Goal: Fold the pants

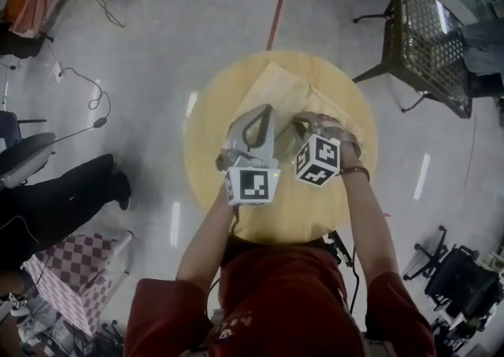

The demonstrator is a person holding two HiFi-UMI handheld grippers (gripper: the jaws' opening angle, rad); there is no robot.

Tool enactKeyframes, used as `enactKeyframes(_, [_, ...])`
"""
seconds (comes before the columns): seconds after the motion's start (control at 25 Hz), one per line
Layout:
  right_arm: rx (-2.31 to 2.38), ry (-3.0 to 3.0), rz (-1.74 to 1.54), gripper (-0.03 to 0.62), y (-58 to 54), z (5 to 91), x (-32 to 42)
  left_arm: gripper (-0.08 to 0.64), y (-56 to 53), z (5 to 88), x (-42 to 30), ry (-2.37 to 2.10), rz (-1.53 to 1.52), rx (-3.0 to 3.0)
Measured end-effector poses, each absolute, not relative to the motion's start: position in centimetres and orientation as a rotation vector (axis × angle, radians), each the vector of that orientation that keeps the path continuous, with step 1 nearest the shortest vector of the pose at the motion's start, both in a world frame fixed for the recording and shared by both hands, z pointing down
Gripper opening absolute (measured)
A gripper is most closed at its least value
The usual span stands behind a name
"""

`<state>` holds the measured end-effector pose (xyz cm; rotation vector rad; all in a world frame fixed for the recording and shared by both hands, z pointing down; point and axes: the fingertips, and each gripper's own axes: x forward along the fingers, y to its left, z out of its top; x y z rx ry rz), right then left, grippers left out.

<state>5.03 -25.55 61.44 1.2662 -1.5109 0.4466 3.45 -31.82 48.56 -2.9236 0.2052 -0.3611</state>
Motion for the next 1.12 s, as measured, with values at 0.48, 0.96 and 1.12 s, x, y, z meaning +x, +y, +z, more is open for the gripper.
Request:
enactKeyframes(0.48, [1.292,-1.468,0.344,0.017,-31.6,59.0,8.6,0.006,-33.4,46.5,2.4,0.279,-0.233,-2.897])
enactKeyframes(0.96, [1.256,-1.408,0.371,0.018,-37.3,63.4,12.2,0.006,-33.0,47.4,0.9,0.304,-0.196,-2.966])
enactKeyframes(1.12, [1.246,-1.411,0.421,0.018,-37.7,64.9,12.8,0.006,-33.1,47.3,0.4,0.318,-0.182,-2.981])
